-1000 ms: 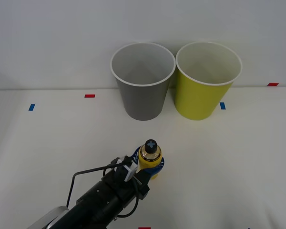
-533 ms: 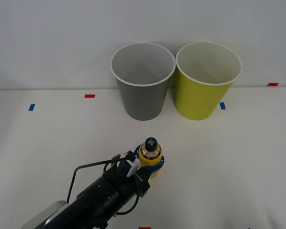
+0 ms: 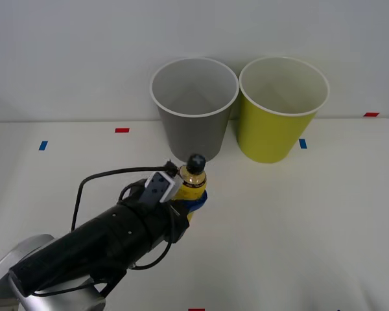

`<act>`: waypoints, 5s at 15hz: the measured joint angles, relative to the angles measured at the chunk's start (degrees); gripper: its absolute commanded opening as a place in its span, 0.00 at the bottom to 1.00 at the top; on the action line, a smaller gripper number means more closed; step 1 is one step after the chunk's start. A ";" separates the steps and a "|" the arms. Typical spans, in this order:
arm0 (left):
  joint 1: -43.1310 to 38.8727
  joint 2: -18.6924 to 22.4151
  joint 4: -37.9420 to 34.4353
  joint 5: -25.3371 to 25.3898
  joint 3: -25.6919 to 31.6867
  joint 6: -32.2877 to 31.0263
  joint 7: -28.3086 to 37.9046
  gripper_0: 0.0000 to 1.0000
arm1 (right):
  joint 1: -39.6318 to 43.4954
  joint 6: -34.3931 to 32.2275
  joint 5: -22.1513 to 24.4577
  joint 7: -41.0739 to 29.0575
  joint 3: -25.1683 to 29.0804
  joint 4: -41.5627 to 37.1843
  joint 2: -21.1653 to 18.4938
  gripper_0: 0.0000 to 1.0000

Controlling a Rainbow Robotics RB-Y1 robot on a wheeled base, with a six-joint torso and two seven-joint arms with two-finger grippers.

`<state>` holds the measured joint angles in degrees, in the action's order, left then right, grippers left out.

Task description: Put cans in the gray bin and PET bottles in the light green bin.

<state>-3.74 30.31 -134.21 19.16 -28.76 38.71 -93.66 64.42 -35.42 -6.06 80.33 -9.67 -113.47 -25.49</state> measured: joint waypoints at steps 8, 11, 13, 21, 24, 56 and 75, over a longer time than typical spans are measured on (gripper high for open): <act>9.58 -1.69 -13.55 16.09 20.71 32.25 -0.90 0.00 | 0.00 0.00 0.00 0.00 0.00 0.00 0.00 1.00; 18.02 -3.60 -14.74 17.68 26.27 38.09 -0.82 0.00 | 0.00 0.00 0.00 0.00 0.00 0.00 0.00 1.00; 22.61 -4.04 -14.80 16.96 27.63 38.37 -0.14 0.00 | 0.00 0.00 0.00 0.00 0.00 0.00 0.00 1.00; 36.35 -10.74 -8.47 12.75 24.41 38.39 9.80 0.00 | 0.00 0.00 0.00 0.00 0.00 0.00 0.00 1.00; 44.79 -14.42 -1.78 9.73 19.73 38.02 10.79 0.00 | 0.00 0.00 0.00 0.00 0.00 0.00 0.00 1.00; 64.09 -31.31 57.88 1.96 7.22 -8.40 5.98 0.00 | 0.00 0.00 0.00 0.00 0.00 0.00 0.00 1.00; 44.86 -15.26 27.06 10.53 7.54 2.56 4.14 1.00 | 0.00 0.00 0.00 0.00 0.00 0.00 0.00 1.00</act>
<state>41.12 15.06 -107.15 29.69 -21.22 41.27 -89.52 64.42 -35.42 -6.06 80.33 -9.67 -113.47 -25.49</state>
